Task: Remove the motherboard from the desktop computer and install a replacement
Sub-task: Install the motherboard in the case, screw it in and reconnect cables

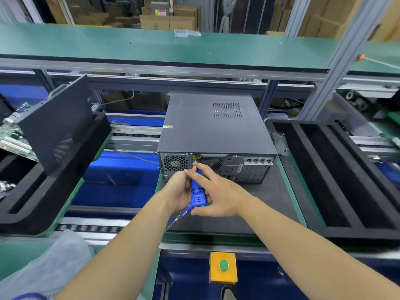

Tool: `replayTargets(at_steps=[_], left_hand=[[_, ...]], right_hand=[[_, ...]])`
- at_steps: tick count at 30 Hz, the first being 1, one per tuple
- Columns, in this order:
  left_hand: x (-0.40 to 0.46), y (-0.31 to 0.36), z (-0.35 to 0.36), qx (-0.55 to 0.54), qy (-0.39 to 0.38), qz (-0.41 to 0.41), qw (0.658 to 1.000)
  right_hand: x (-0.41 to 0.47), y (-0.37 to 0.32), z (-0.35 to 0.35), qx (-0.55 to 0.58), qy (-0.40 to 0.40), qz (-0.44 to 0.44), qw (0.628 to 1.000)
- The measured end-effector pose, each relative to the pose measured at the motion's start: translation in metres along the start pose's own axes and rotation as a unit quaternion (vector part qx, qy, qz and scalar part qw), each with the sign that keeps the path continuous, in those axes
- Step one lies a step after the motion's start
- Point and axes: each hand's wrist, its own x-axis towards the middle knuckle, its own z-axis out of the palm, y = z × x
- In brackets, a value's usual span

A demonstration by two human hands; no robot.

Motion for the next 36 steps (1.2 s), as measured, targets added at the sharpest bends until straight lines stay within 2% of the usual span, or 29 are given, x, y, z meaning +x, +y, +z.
replayTargets(at_steps=[22, 36], left_hand=[[0.004, 0.003, 0.004, 0.041, 0.073, 0.029, 0.996], [-0.008, 0.019, 0.009, 0.109, 0.103, 0.012, 0.989]], right_hand=[[-0.002, -0.003, -0.001, 0.017, -0.027, 0.021, 0.999], [0.005, -0.011, 0.004, 0.076, 0.0, 0.038, 0.996]])
